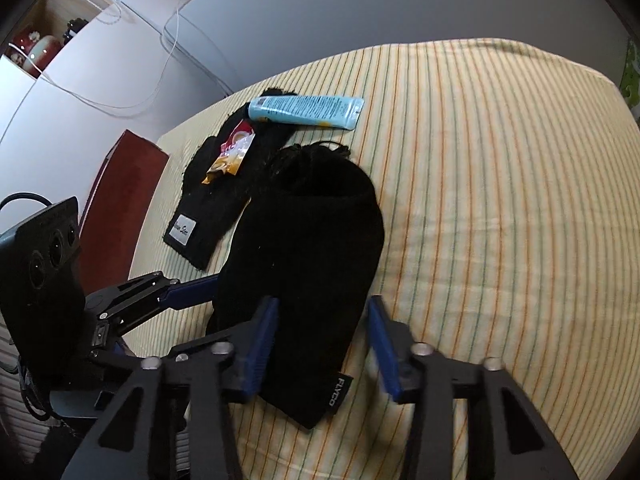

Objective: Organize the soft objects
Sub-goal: 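Grasp the black velvet pouch with the left gripper, then carry the black pouch to the shoebox and open the left gripper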

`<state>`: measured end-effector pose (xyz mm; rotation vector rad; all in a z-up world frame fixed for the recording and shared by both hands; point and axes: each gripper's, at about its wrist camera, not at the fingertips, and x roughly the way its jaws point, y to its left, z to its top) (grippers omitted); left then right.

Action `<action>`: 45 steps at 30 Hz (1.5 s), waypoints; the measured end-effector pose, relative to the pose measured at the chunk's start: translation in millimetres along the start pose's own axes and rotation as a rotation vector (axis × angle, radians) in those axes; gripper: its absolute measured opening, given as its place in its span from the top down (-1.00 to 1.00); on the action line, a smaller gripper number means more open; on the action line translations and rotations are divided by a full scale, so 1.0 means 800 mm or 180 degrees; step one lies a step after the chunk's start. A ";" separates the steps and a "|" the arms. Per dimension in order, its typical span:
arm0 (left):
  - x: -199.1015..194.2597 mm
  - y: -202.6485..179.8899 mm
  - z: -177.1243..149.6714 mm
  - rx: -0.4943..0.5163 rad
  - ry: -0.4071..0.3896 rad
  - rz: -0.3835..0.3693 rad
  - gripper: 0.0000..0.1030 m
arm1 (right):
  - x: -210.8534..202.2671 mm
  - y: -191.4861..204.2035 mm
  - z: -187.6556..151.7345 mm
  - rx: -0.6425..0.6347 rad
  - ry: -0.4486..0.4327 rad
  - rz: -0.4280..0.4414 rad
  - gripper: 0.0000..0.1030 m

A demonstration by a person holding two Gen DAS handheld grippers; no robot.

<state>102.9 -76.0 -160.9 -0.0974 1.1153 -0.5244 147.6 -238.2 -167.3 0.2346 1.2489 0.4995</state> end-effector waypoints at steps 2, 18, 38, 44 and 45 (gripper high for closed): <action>0.000 -0.001 0.000 0.0018 -0.0014 -0.0011 0.14 | 0.002 0.003 -0.002 -0.0022 0.0005 0.0010 0.40; -0.076 -0.015 -0.013 0.0132 -0.0433 0.0078 0.20 | -0.055 0.063 -0.009 -0.0307 -0.0279 -0.0043 0.47; -0.257 0.097 -0.055 -0.0307 -0.1222 0.0667 0.20 | -0.047 0.290 0.035 -0.1284 -0.0439 0.0306 0.47; -0.294 0.143 -0.085 -0.0515 -0.1329 0.0907 0.20 | -0.021 0.357 0.032 -0.1581 -0.0383 0.0422 0.47; -0.300 0.149 -0.091 -0.0554 -0.1346 0.0945 0.20 | -0.015 0.371 0.032 -0.1644 -0.0364 0.0452 0.47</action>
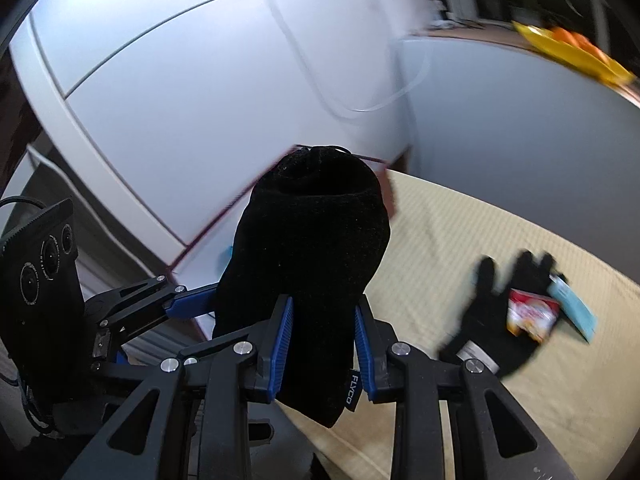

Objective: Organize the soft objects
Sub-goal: 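Carry the black pouch to the shoebox and open the left gripper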

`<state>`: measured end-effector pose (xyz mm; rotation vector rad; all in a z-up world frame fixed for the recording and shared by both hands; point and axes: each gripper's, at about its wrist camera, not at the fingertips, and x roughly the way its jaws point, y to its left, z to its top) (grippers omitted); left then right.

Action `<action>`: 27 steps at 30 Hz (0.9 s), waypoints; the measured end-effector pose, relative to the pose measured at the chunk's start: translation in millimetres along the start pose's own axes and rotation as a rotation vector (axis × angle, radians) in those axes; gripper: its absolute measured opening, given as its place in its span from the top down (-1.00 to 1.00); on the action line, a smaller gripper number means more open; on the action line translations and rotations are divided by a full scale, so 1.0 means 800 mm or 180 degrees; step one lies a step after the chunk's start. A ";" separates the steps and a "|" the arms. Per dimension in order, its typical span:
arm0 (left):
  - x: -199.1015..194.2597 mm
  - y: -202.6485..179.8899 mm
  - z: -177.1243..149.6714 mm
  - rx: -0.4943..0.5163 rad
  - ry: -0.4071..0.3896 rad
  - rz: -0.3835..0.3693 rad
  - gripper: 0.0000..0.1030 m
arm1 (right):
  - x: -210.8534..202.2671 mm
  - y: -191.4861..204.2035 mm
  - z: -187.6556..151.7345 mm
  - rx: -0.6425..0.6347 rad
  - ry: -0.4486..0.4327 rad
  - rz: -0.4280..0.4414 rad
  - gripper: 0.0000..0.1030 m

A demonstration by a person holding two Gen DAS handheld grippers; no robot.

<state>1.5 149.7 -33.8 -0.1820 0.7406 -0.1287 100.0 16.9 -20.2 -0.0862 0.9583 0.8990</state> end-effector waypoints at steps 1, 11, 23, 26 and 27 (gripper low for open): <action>-0.005 0.009 -0.002 -0.0035 -0.0013 0.0042 0.20 | 0.006 0.005 0.003 -0.0027 0.0011 0.0019 0.47; -0.031 0.102 -0.024 -0.0379 -0.0030 0.0452 0.20 | 0.099 0.079 0.041 -0.0283 0.0265 0.0268 0.47; -0.031 0.149 -0.041 -0.0570 0.0036 0.0684 0.20 | 0.161 0.111 0.051 -0.0368 0.0406 0.0359 0.47; -0.032 0.153 -0.043 -0.0568 0.0049 0.0736 0.20 | 0.170 0.117 0.053 -0.0409 0.0423 0.0348 0.45; -0.032 0.155 -0.044 -0.0574 0.0057 0.0743 0.20 | 0.171 0.119 0.054 -0.0414 0.0427 0.0339 0.44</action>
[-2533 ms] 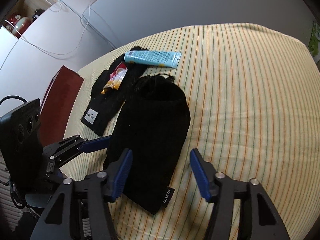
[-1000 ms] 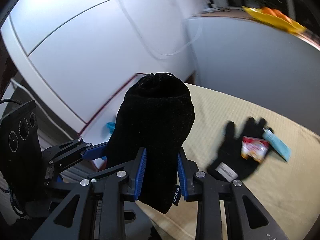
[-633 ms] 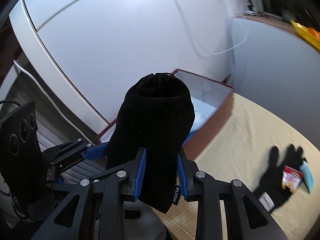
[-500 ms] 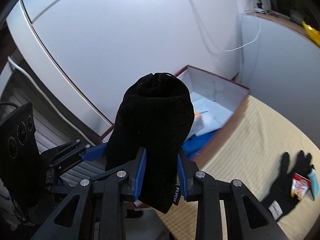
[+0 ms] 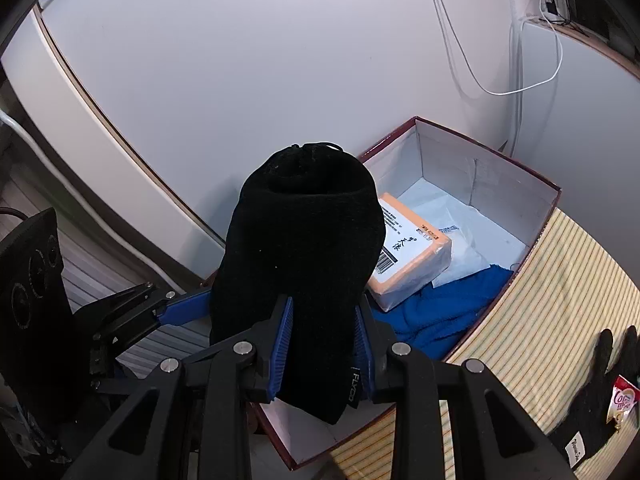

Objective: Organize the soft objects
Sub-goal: 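Carry the black pouch to the shoebox and open the left gripper, then move both tools back over the glove, sachet and blue tube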

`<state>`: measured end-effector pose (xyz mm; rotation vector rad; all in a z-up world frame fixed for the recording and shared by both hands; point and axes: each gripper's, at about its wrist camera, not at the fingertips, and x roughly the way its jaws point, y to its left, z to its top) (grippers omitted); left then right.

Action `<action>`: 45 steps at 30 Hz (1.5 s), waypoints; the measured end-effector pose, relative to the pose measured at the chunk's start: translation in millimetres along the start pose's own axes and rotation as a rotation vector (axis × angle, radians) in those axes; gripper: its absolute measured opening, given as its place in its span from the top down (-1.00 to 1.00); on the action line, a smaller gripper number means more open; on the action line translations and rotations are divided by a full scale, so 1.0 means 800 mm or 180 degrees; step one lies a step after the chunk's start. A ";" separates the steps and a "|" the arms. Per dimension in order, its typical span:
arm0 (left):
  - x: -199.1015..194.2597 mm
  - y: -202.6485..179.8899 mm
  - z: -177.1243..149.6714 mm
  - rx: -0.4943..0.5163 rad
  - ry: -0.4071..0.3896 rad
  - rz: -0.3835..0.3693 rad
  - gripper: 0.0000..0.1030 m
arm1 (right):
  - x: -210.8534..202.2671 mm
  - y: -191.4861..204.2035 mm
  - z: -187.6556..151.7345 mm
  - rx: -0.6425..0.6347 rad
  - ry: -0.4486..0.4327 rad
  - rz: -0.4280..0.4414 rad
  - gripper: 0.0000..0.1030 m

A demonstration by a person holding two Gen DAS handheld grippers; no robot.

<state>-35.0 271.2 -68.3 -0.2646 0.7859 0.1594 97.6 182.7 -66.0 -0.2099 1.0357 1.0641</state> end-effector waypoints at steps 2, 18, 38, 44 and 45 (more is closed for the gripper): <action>0.001 0.001 -0.001 -0.0023 0.0029 0.0050 0.20 | -0.004 0.001 0.000 -0.0012 -0.0034 -0.0062 0.42; -0.010 -0.015 0.004 0.0032 -0.0052 0.0221 0.05 | -0.045 -0.019 -0.007 0.0029 -0.0327 -0.0191 -0.14; -0.009 -0.140 0.004 0.0524 -0.0109 -0.0284 0.05 | -0.192 -0.175 -0.098 0.0521 -0.0673 -0.0582 -0.14; 0.029 -0.204 -0.006 0.0726 0.0110 -0.0515 0.05 | -0.238 -0.250 -0.137 0.0820 -0.0712 -0.0828 -0.14; 0.037 -0.214 -0.007 0.0731 0.0148 -0.0553 0.05 | -0.243 -0.263 -0.144 0.0878 -0.0716 -0.0860 -0.14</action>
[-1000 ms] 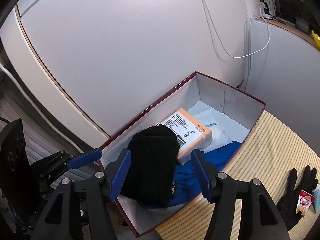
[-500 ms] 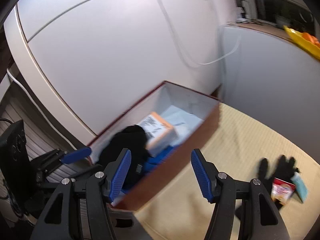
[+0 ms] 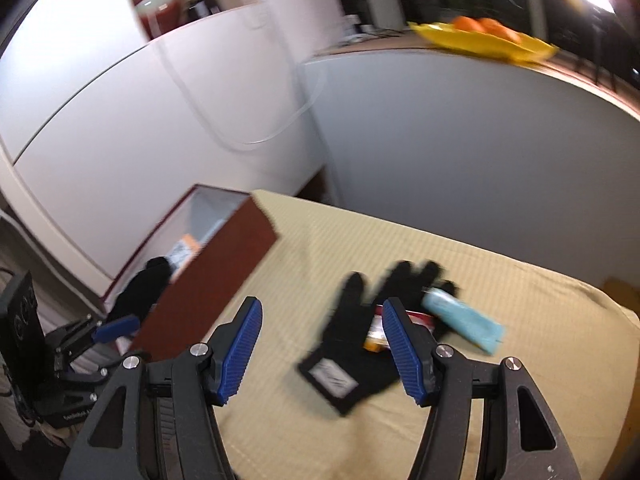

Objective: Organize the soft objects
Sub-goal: 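Move both tools back over the glove, sachet and blue tube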

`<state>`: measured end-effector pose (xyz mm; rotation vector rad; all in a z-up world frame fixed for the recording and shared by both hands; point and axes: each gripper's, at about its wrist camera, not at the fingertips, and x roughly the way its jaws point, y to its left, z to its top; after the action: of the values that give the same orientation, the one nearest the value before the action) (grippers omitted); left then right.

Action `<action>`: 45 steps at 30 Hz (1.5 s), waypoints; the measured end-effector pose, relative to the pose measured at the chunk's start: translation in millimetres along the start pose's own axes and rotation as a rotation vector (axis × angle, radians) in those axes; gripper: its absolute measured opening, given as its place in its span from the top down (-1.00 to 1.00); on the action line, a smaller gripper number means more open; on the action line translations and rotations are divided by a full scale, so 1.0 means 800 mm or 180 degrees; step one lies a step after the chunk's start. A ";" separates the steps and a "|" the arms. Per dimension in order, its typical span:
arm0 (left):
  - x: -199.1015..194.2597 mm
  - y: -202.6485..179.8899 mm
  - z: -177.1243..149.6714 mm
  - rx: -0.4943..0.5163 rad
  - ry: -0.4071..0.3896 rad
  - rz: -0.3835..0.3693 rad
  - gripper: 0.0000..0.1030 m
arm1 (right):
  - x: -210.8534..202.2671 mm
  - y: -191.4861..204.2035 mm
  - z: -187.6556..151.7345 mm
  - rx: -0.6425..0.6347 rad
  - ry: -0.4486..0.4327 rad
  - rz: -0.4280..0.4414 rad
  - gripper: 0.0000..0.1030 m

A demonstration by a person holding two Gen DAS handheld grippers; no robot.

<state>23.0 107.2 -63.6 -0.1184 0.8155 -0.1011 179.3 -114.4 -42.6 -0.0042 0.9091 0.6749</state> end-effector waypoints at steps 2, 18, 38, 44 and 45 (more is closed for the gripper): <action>0.017 -0.015 0.002 0.0027 0.0059 -0.0045 0.05 | -0.002 -0.023 -0.004 0.0066 0.0006 -0.0067 -0.14; 0.131 -0.070 0.059 -0.0087 0.0377 -0.0379 0.35 | 0.108 -0.130 0.019 0.0270 0.0599 -0.0192 0.62; 0.280 -0.083 0.117 -0.0473 0.0895 -0.0609 0.56 | 0.166 -0.159 0.017 0.0053 0.1130 -0.0032 0.63; 0.307 -0.097 0.118 -0.0349 0.1020 -0.0535 0.56 | 0.137 -0.166 -0.014 -0.0135 0.1280 -0.0068 0.63; 0.308 -0.100 0.118 -0.0319 0.1012 -0.0507 0.56 | 0.133 -0.170 -0.019 -0.0158 0.1299 -0.0098 0.63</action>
<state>256.3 1.5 -164.8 -0.2668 1.1284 -0.2335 286.6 -169.7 -166.5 -0.2060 1.2806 0.6794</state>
